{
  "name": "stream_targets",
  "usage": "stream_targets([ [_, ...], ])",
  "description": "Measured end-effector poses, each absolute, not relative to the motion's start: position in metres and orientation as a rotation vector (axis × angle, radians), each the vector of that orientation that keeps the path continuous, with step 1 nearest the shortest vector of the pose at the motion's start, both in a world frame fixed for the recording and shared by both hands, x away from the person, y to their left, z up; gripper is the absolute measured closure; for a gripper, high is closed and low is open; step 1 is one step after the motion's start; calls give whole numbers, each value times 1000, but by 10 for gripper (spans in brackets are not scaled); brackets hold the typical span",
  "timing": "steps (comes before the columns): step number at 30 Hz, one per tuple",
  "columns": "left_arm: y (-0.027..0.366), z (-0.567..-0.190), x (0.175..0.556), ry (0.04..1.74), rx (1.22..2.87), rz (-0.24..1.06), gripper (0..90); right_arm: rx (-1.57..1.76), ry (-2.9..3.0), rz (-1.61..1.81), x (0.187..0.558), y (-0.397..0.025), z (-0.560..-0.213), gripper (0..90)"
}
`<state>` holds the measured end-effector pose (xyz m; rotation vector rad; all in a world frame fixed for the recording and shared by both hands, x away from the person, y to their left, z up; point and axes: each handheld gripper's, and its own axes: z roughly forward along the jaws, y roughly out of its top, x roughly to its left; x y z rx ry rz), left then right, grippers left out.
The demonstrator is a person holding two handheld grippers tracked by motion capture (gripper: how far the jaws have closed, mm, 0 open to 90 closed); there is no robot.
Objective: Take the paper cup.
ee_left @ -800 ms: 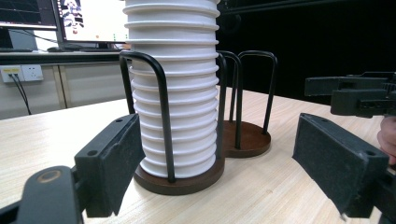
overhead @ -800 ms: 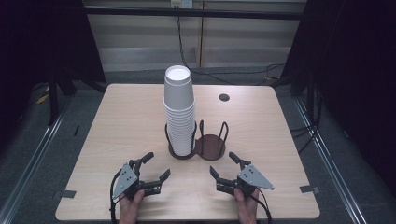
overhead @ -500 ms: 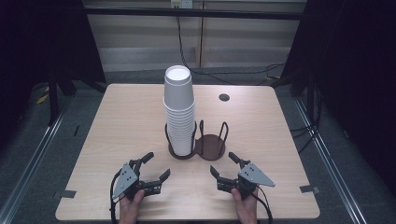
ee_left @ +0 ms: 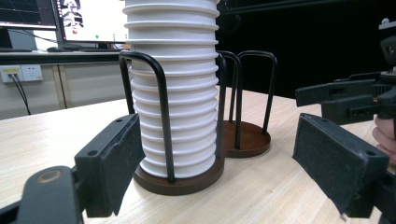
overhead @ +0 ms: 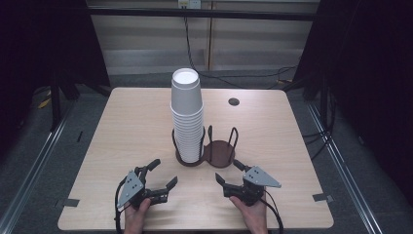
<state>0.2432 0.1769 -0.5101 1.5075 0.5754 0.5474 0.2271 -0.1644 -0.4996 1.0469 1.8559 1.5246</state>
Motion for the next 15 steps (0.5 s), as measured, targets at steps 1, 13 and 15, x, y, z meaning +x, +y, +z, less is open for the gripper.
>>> stream_targets([
  [1, 177, -510, 243, 575, 1508, 547, 157, 1041, 1859, 1531, 227, -164, -498, 213],
  [13, 177, -510, 243, 574, 1507, 545, 157, 974, 1874, 1611, 229, -161, -480, 231],
  [15, 177, -510, 243, 574, 1507, 545, 157, 954, 1894, 1622, 231, -159, -473, 243],
])
